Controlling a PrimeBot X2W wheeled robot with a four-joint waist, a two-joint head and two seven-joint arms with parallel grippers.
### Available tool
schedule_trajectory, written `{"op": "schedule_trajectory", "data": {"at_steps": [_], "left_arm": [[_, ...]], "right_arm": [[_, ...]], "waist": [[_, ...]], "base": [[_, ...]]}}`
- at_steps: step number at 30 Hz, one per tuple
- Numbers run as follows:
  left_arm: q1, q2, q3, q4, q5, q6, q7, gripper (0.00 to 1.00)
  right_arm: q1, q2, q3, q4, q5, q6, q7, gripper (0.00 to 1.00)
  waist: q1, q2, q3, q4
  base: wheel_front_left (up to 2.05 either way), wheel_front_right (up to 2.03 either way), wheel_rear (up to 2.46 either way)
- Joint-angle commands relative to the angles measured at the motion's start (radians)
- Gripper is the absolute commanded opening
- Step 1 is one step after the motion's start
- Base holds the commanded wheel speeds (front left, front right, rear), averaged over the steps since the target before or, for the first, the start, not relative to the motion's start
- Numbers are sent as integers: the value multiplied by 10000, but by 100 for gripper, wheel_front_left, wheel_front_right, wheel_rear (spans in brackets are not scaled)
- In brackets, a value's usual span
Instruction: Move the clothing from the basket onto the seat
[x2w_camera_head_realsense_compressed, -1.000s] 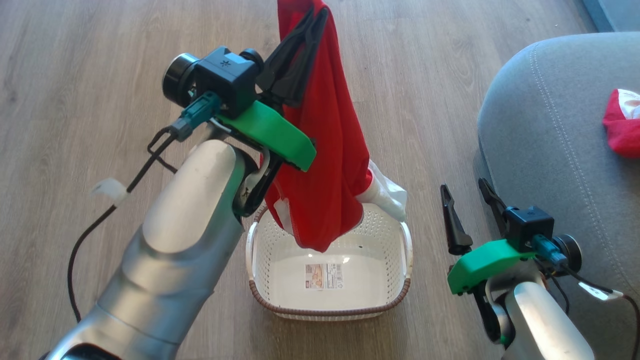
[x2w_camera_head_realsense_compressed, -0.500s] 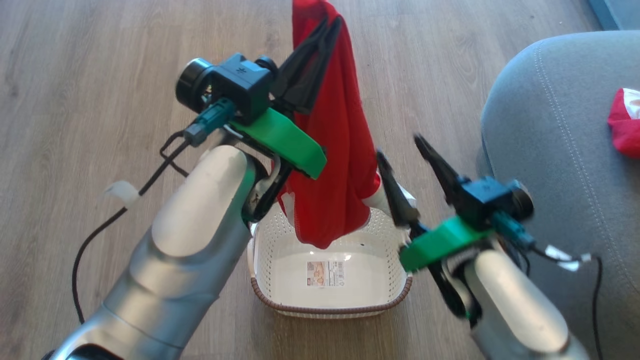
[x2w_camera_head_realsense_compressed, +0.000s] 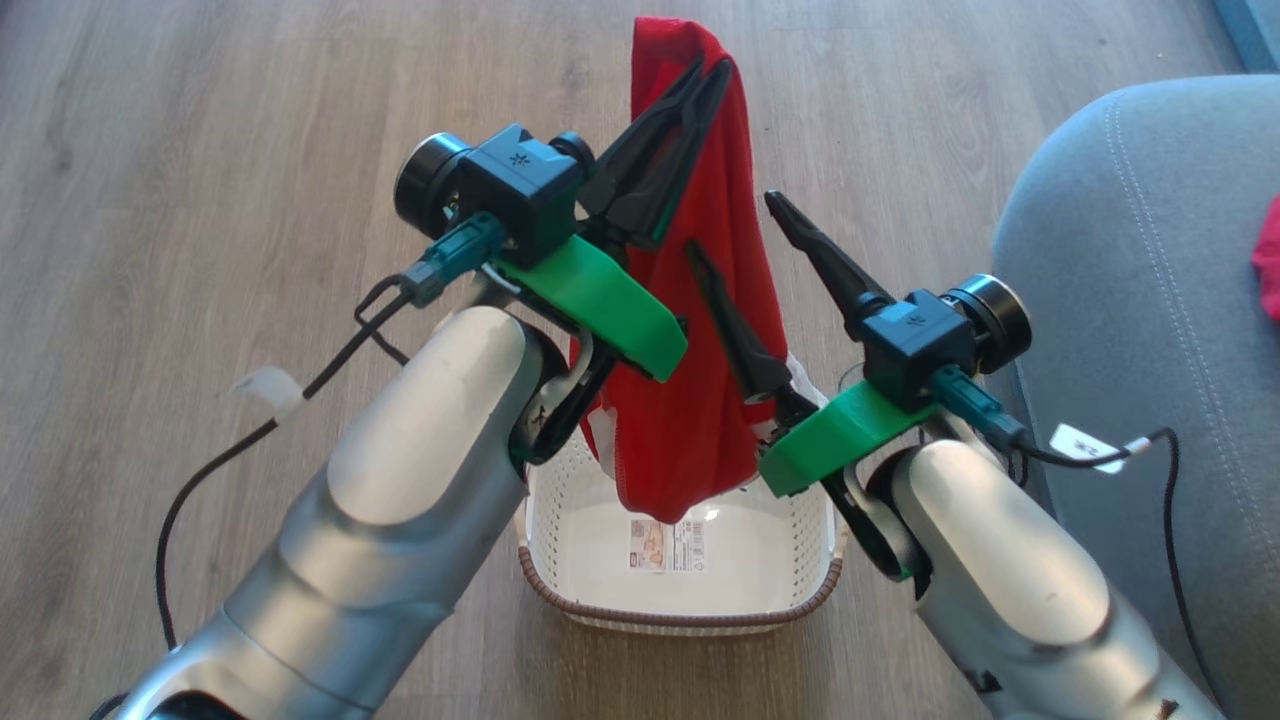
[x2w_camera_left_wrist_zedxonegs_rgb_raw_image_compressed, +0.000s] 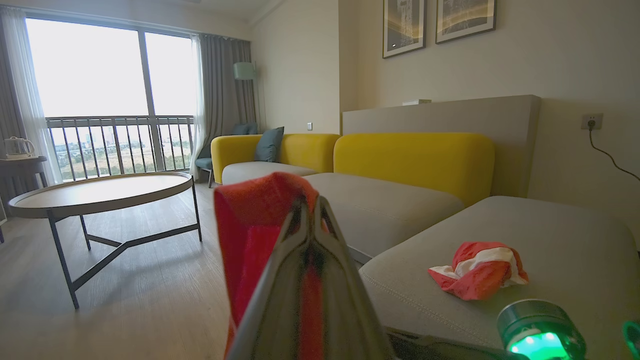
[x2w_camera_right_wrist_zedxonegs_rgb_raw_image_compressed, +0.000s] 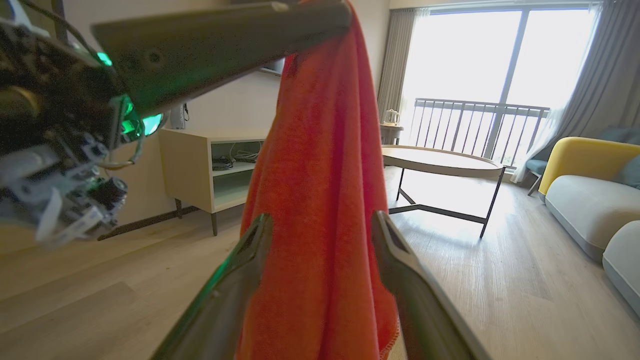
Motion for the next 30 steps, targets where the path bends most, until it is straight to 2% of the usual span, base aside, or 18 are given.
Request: {"op": "schedule_trajectory", "data": {"at_steps": [1,8,20,23,24,26,30], "left_arm": [[-718,93,299,-442,-81,64,-47,0],[-727,93,-58,-714,-281,167,-49,0],[-665,93,-491,-979,-563,236,-50,0],[-651,93,-566,-992,-616,266,-50,0],[-645,93,-584,-987,-625,275,-50,0],[-626,93,-602,-965,-638,288,-50,0],[-577,93,-579,-896,-626,308,-51,0]], "right_arm": [[-393,190,54,-117,-115,69,-49,100],[-750,388,433,1627,-152,69,-49,100],[-1445,517,1685,4382,822,69,-49,100],[-1614,535,1859,4713,1076,69,-49,100],[-1646,540,1884,4745,1150,69,-49,70],[-1698,547,1923,4706,1220,69,-49,0],[-1682,554,1884,4507,1294,69,-49,0]], "waist": [[1,1,-11,42],[1,1,-39,199],[1,1,-126,432],[1,1,-143,476],[1,1,-145,482],[1,1,-144,481],[1,1,-121,420]], "base": [[0,0,0],[0,0,0],[0,0,0],[0,0,0],[0,0,0],[0,0,0],[0,0,0]]}}
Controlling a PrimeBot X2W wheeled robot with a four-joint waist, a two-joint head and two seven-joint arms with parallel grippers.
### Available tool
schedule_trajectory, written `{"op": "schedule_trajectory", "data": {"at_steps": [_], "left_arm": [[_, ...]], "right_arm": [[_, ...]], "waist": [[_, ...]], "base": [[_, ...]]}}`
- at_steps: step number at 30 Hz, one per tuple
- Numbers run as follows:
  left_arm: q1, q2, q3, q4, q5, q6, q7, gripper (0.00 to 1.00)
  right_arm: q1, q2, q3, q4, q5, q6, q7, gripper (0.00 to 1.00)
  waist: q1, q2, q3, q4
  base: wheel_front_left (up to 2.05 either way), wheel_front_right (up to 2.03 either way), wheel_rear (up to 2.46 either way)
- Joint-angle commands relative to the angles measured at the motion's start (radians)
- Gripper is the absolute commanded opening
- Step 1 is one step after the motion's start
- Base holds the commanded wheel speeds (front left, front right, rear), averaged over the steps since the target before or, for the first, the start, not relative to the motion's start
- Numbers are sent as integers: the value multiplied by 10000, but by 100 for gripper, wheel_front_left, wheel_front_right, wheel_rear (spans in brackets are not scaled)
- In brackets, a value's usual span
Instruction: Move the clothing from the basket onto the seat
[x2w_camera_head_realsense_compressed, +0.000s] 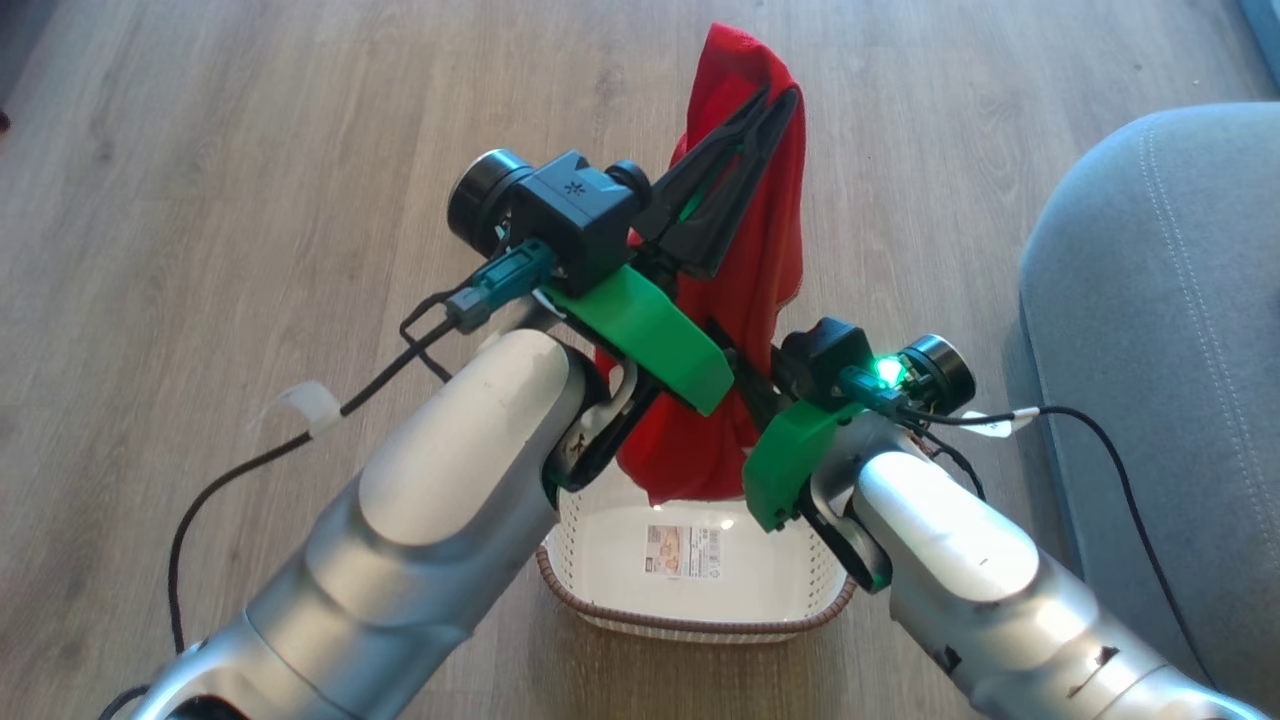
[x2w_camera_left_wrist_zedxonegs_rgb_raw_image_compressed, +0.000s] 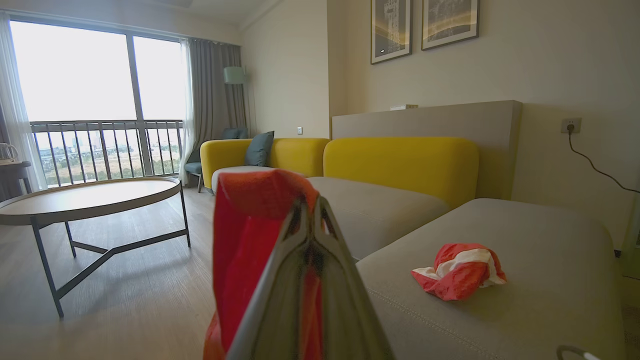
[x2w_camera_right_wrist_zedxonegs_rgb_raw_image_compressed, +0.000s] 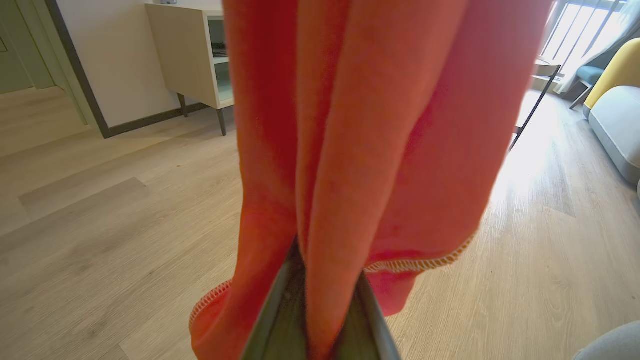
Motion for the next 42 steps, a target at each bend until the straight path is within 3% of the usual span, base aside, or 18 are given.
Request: {"op": "schedule_trajectory", "data": {"at_steps": [1,5,6,7,23,42], "left_arm": [[-549,89,382,-285,-68,37,-51,0],[-480,93,431,-45,-45,37,-51,0],[-458,93,455,37,-105,16,-51,45],[-452,95,463,145,-139,11,-49,100],[-253,385,680,1149,40,-302,-50,100],[209,1100,-436,2316,-87,-805,26,100]], "right_arm": [[-296,217,-1,-317,63,69,-49,0],[-189,218,-166,-509,20,69,-49,0],[-166,216,-210,-565,-5,69,-49,0],[-140,210,-272,-658,-33,69,-49,0],[636,-245,-1271,-2135,-277,69,-49,0],[1473,-391,-2906,-3487,-576,69,-49,0]], "waist": [[0,0,7,-23],[0,0,54,-157],[0,0,74,-195],[0,0,98,-233],[0,0,522,-1206],[0,0,942,-3966]], "base": [[0,0,0],[0,0,0],[0,0,0],[0,0,0],[0,0,0],[0,0,0]]}}
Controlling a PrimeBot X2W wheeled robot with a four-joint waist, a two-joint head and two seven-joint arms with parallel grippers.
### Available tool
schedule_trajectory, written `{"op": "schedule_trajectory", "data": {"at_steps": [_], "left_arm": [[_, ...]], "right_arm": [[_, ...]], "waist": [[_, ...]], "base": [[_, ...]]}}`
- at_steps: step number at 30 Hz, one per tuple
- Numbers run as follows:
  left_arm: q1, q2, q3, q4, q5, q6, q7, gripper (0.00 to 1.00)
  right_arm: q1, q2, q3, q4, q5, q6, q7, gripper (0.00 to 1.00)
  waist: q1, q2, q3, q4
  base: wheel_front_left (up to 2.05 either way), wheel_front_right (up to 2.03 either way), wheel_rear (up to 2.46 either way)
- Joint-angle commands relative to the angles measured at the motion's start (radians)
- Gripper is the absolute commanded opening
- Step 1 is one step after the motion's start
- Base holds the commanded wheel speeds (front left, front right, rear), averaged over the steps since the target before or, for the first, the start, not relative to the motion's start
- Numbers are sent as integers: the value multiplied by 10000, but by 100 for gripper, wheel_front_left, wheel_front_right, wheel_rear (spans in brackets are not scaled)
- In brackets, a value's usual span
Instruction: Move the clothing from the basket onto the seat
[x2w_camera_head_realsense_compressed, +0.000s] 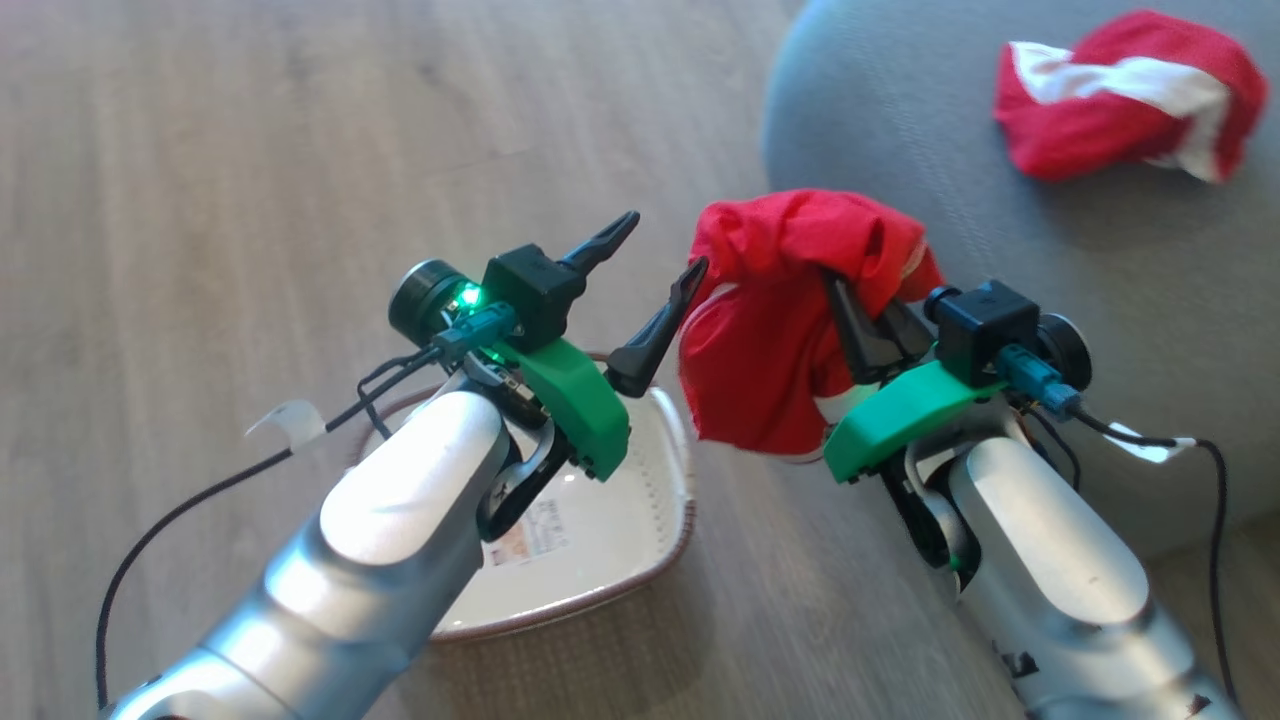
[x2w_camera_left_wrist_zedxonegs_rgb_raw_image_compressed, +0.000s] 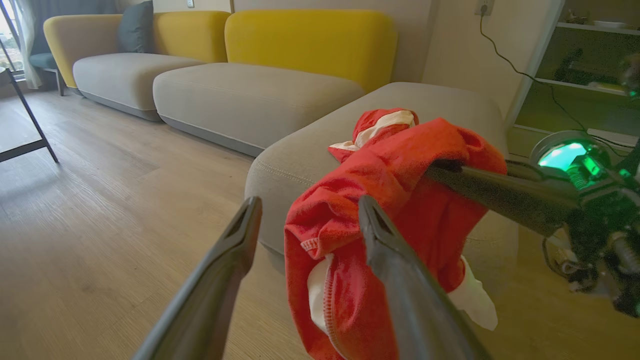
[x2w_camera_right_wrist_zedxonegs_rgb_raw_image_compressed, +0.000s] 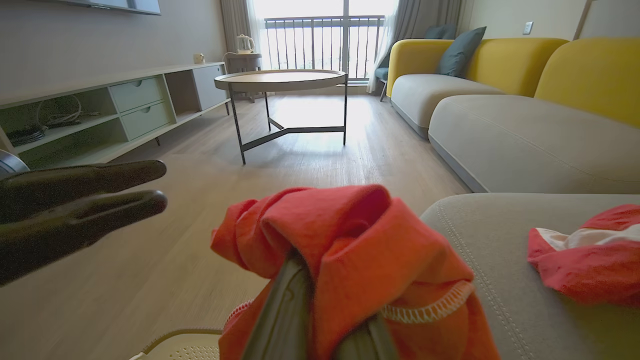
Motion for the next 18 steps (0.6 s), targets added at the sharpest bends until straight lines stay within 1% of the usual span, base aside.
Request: {"op": "schedule_trajectory", "data": {"at_steps": [1,3,4,8,11,18], "left_arm": [[-254,265,249,-196,-43,-17,-41,100],[-185,318,213,-151,-81,-29,-54,100],[-185,318,213,-151,-81,-29,-54,100],[52,460,291,-131,-181,-37,-79,100],[187,458,322,-170,-203,-39,-92,100],[36,150,-58,-187,-221,-71,-104,100]], "right_arm": [[9,102,-64,-512,-79,69,-51,0],[106,149,-165,-623,-95,69,-51,0],[106,149,-165,-623,-95,69,-51,0],[244,288,-194,-804,-107,69,-51,0],[354,317,-275,-932,-102,69,-51,0],[998,294,-1259,-1664,-320,69,-51,0]], "waist": [[0,0,110,-618],[0,0,89,-982],[0,0,89,-982],[0,0,10,-1845],[0,0,-75,-2368],[0,0,-81,-2667]], "base": [[0,0,0],[0,0,0],[0,0,0],[0,0,0],[0,0,0],[0,0,0]]}}
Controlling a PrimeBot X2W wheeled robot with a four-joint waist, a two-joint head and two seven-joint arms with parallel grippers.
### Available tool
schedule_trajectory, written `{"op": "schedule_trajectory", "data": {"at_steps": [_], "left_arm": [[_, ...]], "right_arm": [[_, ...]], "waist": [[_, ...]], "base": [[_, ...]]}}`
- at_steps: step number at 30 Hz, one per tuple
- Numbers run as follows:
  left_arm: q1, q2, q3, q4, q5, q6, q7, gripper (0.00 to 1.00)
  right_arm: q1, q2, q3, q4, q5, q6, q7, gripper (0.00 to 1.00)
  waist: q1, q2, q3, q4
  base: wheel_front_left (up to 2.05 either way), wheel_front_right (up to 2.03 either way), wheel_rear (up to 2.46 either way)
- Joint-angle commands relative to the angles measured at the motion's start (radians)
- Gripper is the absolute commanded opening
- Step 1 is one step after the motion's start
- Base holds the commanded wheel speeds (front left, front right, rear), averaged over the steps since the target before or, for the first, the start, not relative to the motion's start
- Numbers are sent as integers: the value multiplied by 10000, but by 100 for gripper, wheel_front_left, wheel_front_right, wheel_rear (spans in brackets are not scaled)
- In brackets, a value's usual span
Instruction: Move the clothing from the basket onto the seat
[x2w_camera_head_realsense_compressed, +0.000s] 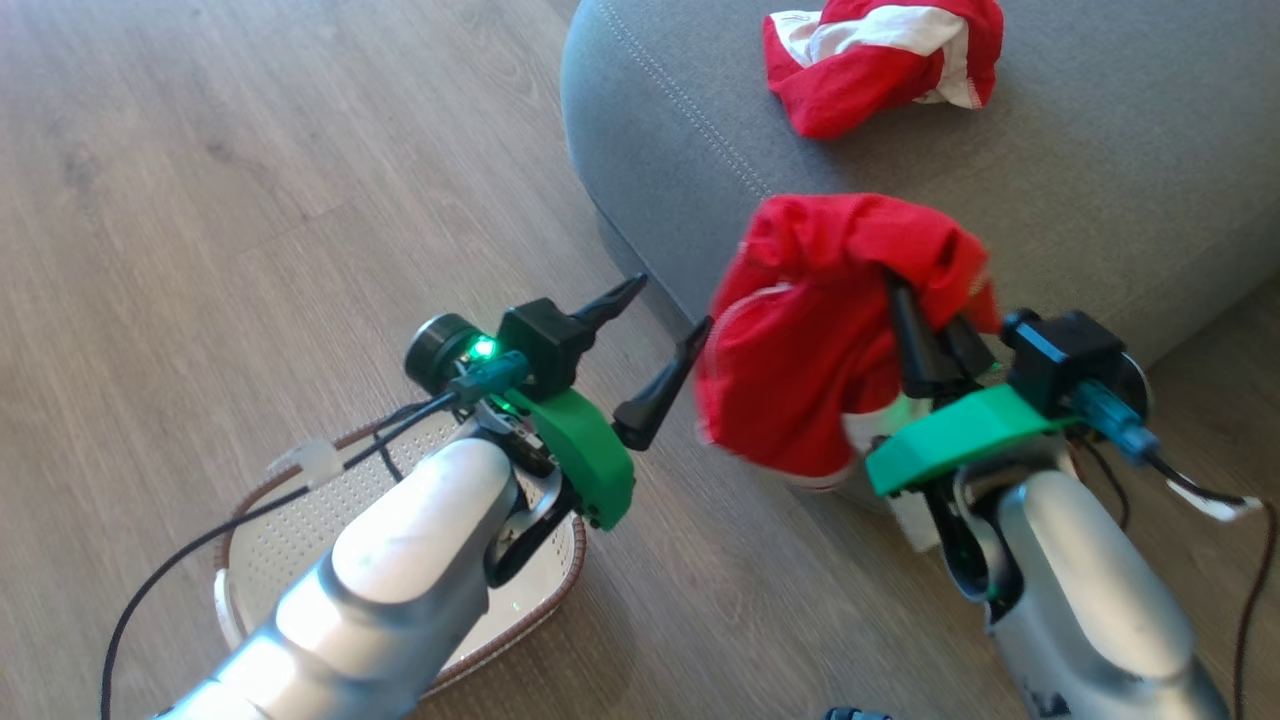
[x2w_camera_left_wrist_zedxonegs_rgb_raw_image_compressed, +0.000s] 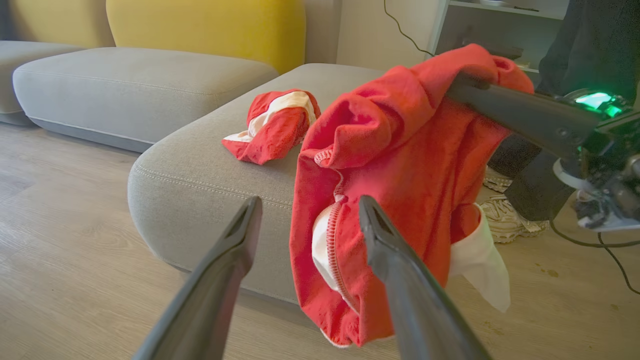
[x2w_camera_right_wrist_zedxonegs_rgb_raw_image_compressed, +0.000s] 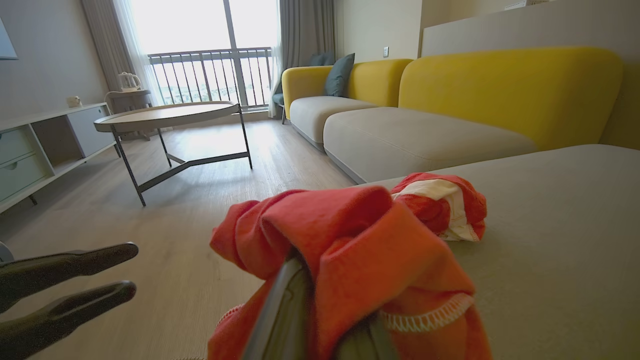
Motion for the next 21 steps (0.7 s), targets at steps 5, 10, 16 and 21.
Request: {"op": "schedule_trajectory", "data": {"at_steps": [5,10,16,21], "left_arm": [[-782,-8,-10,-201,-177,-60,-92,100],[-996,123,-304,-360,-311,-63,-93,100],[-1042,480,-513,-477,-276,-64,-94,100],[-1042,845,-542,-626,-219,-64,-94,100]], "right_arm": [[413,147,-565,-908,-250,69,-49,0],[459,104,-1337,-1340,-461,69,-49,0],[-738,-474,-2297,-1537,-768,69,-49,0],[-2065,-1244,-2856,-1142,-911,69,-49,0]], "waist": [[0,0,105,-85],[0,0,461,-107],[0,0,1039,-105],[0,0,1525,-108]], "base": [[0,0,0],[0,0,0],[0,0,0],[0,0,0]]}}
